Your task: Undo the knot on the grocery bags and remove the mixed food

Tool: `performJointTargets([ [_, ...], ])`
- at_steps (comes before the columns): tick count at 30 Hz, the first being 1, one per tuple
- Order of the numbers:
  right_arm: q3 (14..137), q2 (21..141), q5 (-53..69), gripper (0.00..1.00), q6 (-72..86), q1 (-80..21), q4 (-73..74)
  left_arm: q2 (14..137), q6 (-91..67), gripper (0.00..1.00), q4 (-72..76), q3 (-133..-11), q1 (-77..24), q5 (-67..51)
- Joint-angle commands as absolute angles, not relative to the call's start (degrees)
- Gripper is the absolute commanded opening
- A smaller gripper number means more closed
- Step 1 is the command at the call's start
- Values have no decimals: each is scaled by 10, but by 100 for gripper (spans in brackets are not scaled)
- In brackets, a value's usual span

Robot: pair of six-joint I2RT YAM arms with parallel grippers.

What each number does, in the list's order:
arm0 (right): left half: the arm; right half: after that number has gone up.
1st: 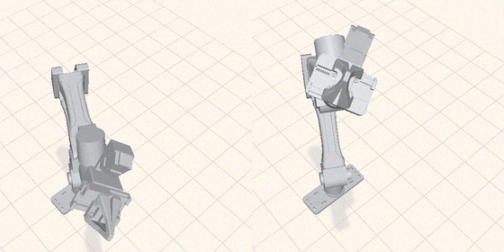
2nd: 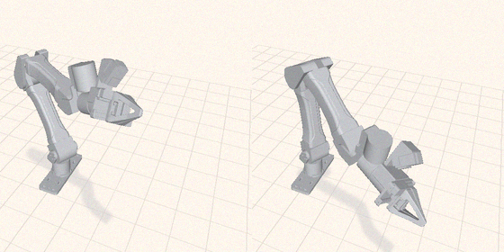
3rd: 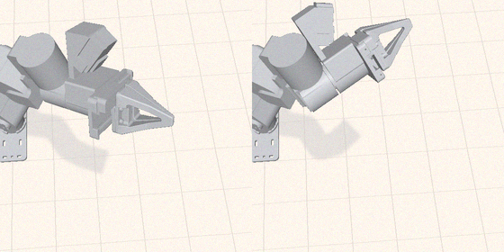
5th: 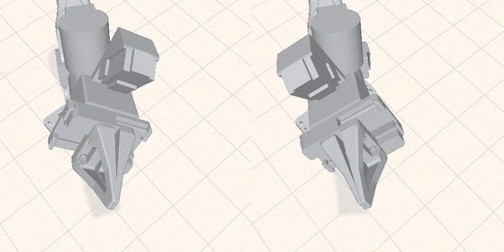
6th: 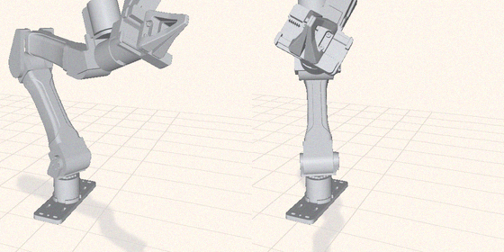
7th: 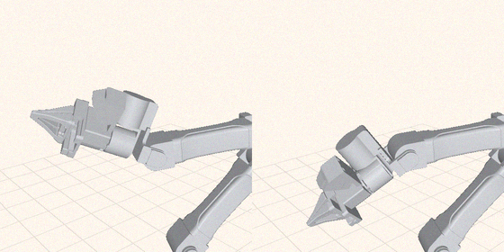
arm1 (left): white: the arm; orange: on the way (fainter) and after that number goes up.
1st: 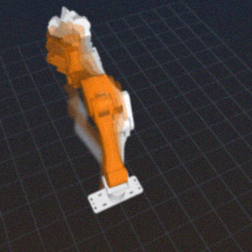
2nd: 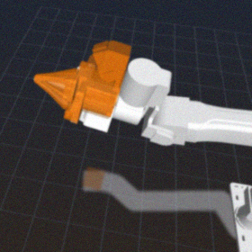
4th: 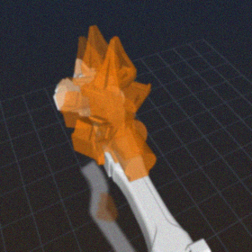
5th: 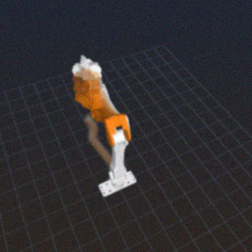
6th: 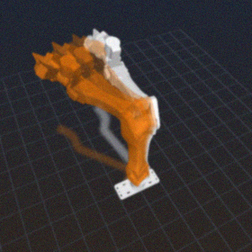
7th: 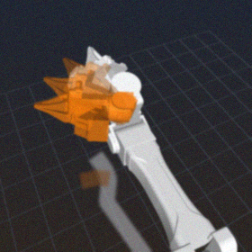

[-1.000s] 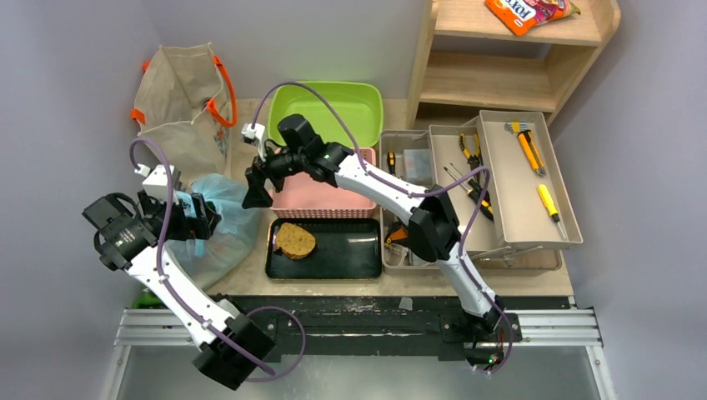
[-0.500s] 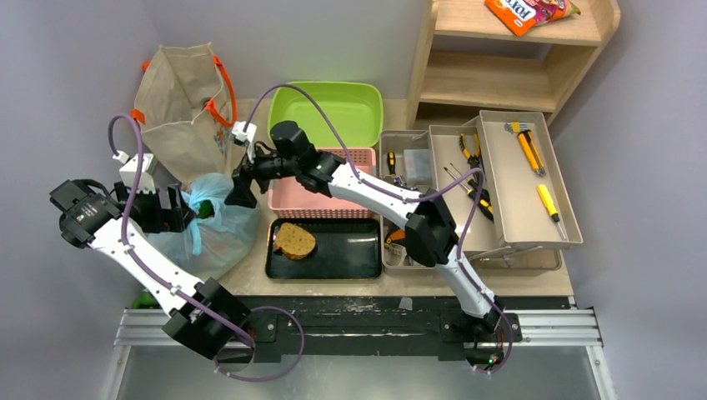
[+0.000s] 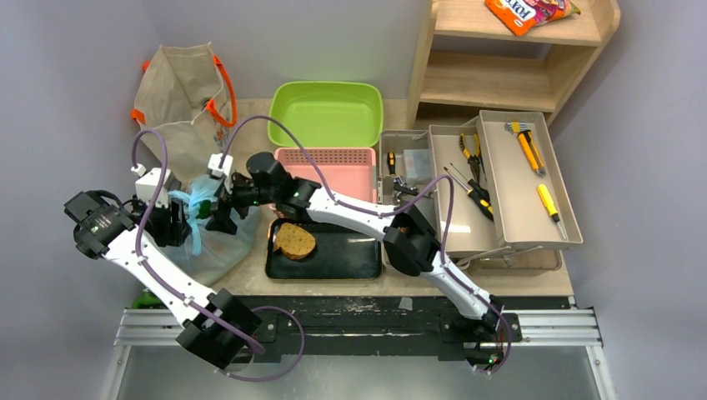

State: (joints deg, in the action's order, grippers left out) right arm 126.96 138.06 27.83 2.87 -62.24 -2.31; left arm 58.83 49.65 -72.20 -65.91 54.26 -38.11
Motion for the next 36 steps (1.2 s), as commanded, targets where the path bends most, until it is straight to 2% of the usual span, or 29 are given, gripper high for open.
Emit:
performJointTargets([
  [1, 1311, 1401, 226, 99, -26, -631, -55, 583, 502, 55, -714, -682, 545, -415],
  [6, 1316, 1418, 127, 99, -45, -641, -63, 608, 500, 74, -738, -728, 546, -419],
  [10, 1301, 1408, 105, 95, -25, -641, -83, 593, 505, 78, -702, -715, 546, -416],
  [11, 1291, 1401, 109, 90, -23, -641, -95, 591, 506, 78, -690, -709, 545, -417],
  [14, 1280, 1393, 123, 67, -19, -641, -105, 600, 502, 79, -664, -694, 534, -413],
  [16, 1280, 1390, 126, 57, -19, -641, -105, 614, 495, 77, -645, -685, 522, -395],
  [18, 1279, 1388, 128, 49, -25, -641, -102, 631, 488, 73, -629, -679, 519, -380],
  [20, 1276, 1385, 131, 41, -32, -641, -98, 647, 491, 63, -631, -685, 518, -369],
  [22, 1272, 1382, 133, 28, -37, -640, -96, 662, 506, 53, -650, -694, 519, -363],
  [24, 1267, 1380, 129, 17, -40, -640, -92, 663, 522, 39, -669, -700, 518, -352],
  [26, 1262, 1377, 125, 3, -44, -639, -88, 656, 529, 19, -680, -710, 522, -348],
  [28, 1255, 1373, 117, 0, -46, -639, -82, 643, 527, 0, -689, -727, 537, -361],
  [36, 1169, 1329, 96, 0, -45, -614, -78, 601, 604, 0, -744, -792, 630, -444],
])
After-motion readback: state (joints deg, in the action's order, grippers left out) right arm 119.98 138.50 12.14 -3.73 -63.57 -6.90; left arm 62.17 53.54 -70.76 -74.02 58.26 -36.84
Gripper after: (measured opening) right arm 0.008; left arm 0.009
